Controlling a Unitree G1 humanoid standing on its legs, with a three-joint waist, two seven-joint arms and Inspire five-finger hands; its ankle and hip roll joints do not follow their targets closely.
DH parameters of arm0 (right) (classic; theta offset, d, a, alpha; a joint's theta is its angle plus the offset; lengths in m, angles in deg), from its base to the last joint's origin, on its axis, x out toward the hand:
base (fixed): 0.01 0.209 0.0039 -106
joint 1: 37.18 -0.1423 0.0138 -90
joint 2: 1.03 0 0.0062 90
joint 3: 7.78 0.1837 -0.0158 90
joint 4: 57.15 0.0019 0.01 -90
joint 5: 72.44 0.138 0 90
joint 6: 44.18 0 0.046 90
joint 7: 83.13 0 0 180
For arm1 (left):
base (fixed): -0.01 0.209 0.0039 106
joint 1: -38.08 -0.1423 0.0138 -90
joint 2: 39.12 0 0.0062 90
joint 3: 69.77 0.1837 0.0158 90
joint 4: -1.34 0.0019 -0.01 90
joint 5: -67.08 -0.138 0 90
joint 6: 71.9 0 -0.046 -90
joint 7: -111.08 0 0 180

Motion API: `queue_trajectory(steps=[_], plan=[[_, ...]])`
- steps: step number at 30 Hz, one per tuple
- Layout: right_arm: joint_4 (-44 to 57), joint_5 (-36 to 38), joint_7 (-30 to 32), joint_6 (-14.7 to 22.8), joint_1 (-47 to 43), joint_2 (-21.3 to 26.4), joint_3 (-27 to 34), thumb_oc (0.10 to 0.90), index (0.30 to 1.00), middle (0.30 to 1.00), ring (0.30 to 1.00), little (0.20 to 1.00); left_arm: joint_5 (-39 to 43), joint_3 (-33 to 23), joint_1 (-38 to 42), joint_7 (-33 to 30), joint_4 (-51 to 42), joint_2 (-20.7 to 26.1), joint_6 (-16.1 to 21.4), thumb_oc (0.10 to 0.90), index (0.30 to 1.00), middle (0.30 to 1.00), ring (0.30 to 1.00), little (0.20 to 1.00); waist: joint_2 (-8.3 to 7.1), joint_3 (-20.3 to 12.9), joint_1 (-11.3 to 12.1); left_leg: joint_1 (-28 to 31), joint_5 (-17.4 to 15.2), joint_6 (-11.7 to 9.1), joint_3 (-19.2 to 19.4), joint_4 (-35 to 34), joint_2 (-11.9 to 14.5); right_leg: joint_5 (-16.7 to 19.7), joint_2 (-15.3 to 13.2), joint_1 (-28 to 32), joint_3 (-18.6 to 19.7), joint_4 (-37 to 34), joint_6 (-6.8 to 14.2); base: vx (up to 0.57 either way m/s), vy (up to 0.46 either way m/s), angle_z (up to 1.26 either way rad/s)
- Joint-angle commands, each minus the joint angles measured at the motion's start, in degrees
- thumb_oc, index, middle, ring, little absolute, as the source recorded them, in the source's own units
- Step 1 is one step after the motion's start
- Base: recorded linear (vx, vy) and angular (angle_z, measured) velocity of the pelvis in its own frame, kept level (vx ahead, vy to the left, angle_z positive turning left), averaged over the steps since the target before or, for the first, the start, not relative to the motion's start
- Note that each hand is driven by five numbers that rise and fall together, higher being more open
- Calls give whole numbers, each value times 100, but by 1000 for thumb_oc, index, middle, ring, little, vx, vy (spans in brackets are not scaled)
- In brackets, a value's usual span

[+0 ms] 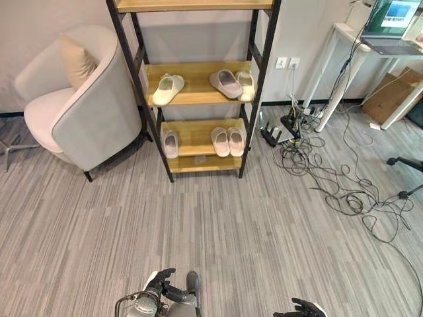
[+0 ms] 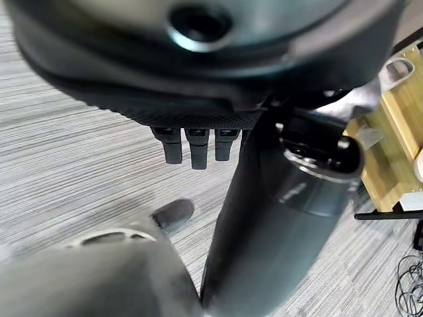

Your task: Arrange the slippers neatly on the shoe rack.

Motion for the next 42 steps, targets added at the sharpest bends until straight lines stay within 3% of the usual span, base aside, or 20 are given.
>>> queue_trajectory(steps=[1,2,3,5,9,12,15,17,18,19,20,21,22,25,26,27,30,34,39,42], plan=[[308,-115,-20,95,-88,109,133,800,900,900,900,900,-83,119,242,51,-136,123,175,800,900,900,900,900,-116,39,179,175,-706,-363,-82,209,-357,868,-703,-1087,527,2646,616,223,121,0],[325,-117,-33,93,-130,98,107,800,900,900,900,900,-62,123,268,47,-165,143,168,800,900,900,900,900,-48,70,159,246,-765,-315,-103,232,-303,1047,-687,-1316,535,3018,566,132,72,2],[325,-117,-33,92,-133,98,107,800,900,900,900,900,-61,122,269,47,-166,144,167,800,900,900,900,900,-57,72,162,243,-767,-313,-96,235,-311,1034,-695,-1332,544,3045,568,268,82,19],[395,-128,-34,117,-182,71,45,800,900,900,900,900,-34,82,258,9,-210,191,175,800,900,900,900,900,75,126,160,529,-966,-244,-141,282,-275,1027,-718,-1829,430,3379,493,372,63,33],[461,-103,-81,146,-246,68,-51,800,900,900,900,900,-4,84,281,-14,-161,179,221,800,900,900,900,900,50,158,-13,916,-1171,-316,-215,181,-375,706,-394,-2231,461,2135,535,347,-26,16],[522,-58,-99,138,-234,100,-69,800,900,900,900,900,-57,106,369,6,-161,158,257,800,900,900,900,900,-3,271,-252,1338,-1430,-380,-414,77,-580,1075,-118,-2423,596,780,754,367,-62,8],[502,-70,-104,133,-148,107,-60,800,900,900,900,900,-146,103,342,29,-90,117,286,800,900,900,900,900,-57,224,-322,1623,-1691,-445,-553,98,-713,1309,-162,-2248,664,324,810,417,-132,59],[501,-59,-116,135,-84,104,-71,800,900,900,900,900,-184,71,271,45,-24,73,265,800,900,900,900,900,-70,130,-325,1650,-1864,-536,-663,359,-638,1301,-162,-2054,713,309,740,291,-122,97],[475,-9,-111,149,-44,110,-71,800,900,900,900,900,-162,65,254,52,-4,45,277,800,900,900,900,900,-93,150,-286,1300,-1683,-788,-623,1264,-557,1237,-192,-1844,726,366,621,186,-144,64],[495,44,-96,147,-55,138,-70,800,900,900,900,900,-142,89,267,50,-36,42,276,800,900,900,900,900,-136,212,-238,949,-1501,-827,-619,1830,-510,1172,-239,-1747,736,404,549,183,-145,63],[494,45,-96,147,-56,138,-69,800,900,900,900,900,-141,89,268,51,-36,42,276,800,900,900,900,900,-131,202,-247,909,-1526,-830,-627,1884,-501,1169,-235,-1764,726,411,547,68,-150,42],[512,102,-75,132,-116,200,-91,800,900,900,900,900,-104,147,332,20,-92,33,249,800,900,900,900,900,-230,338,-180,209,-1248,-875,-562,2845,-377,1029,-310,-1676,713,513,362,91,-135,39],[503,102,-68,118,-123,221,-107,800,900,900,900,900,-95,170,343,24,-108,35,242,800,900,900,900,900,-265,354,-150,39,-1242,-812,-480,2956,-279,931,-345,-1605,683,533,297,176,-147,7],[464,180,-59,117,-106,233,-83,800,900,900,900,900,-72,204,329,55,-100,30,215,800,900,900,900,900,-268,321,-62,-87,-1437,-672,-386,2368,-168,677,-348,-1374,544,563,235,274,13,-4],[451,190,-57,132,-107,233,-62,800,900,900,900,900,-55,206,304,68,-92,38,215,800,900,900,900,900,-195,265,-26,-74,-1308,-686,-413,1626,-105,585,-290,-1267,487,536,238,279,69,4],[451,190,-57,133,-104,234,-62,800,900,900,900,900,-55,207,301,67,-93,38,215,800,900,900,900,900,-200,280,-28,-34,-1295,-685,-413,1589,-118,575,-300,-1244,486,537,241,275,104,14],[450,81,-36,125,-138,241,-29,800,900,900,900,900,-120,200,280,72,-47,62,204,800,900,900,900,900,-64,247,61,-25,-785,-806,-501,620,23,347,-194,-1010,456,610,259,229,127,1],[454,-36,-42,119,-141,179,-65,800,900,900,900,900,-116,204,282,81,-26,52,190,800,900,900,900,900,-44,182,30,149,-750,-763,-488,381,-45,269,-225,-1024,529,781,322,156,148,-26],[470,-54,-43,118,-228,58,-94,800,900,900,900,900,-122,171,402,46,-90,169,203,800,900,900,900,900,-176,69,142,368,-870,-591,-283,178,-206,474,-483,-1074,701,622,571,83,137,-30],[479,-66,-56,115,-248,41,-105,800,900,900,900,900,-122,163,410,44,-103,201,201,800,900,900,900,900,-184,69,153,400,-884,-571,-242,151,-209,510,-512,-1150,743,694,610,18,81,-14]])
